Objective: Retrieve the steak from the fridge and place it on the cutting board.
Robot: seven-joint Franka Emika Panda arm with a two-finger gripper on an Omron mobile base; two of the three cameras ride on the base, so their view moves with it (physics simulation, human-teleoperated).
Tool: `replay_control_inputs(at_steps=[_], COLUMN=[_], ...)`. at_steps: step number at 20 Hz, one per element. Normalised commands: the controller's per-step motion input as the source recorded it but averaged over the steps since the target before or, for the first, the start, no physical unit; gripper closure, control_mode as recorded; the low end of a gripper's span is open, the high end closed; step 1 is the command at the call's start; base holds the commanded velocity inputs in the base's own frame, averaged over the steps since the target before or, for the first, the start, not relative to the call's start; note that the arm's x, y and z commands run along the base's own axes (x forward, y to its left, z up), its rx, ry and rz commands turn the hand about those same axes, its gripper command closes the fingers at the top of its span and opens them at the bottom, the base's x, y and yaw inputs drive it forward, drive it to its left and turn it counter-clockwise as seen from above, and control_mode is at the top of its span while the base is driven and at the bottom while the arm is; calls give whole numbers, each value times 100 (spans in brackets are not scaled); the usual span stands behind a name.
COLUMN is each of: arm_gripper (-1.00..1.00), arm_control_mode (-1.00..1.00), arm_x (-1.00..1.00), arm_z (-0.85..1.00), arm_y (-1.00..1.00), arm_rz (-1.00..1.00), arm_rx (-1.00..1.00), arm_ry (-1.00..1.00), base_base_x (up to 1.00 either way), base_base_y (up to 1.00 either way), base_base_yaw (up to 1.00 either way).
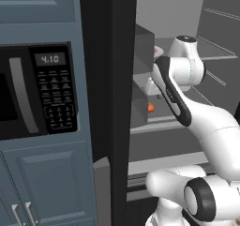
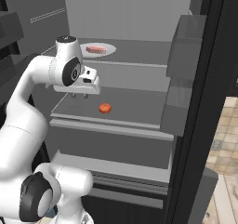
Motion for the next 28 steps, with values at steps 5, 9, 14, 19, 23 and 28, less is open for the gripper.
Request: replay_control_inputs(at_steps=[5, 9, 14, 19, 23, 28], arm_gripper=[-100, -100, -100, -100, -100, -100], arm_control_mode=[-100, -100, -100, -100, -100, -100], arm_x=[-6, -24, -21, -30, -24, -9], arm_z=[0, 20, 48, 73, 78, 88], arm_y=[0, -17, -14, -3, 0, 0], arm_rz=[-2, -3, 3, 2, 0, 0], arm_rx=[0, 1, 0, 0, 0, 0], arm_ry=[-5, -31, -37, -40, -35, -28], base_base_x=[0, 0, 0, 0, 0, 0], base_base_y=[0, 0, 0, 0, 0, 0], base_base_yaw=[0, 0, 0, 0, 0, 0])
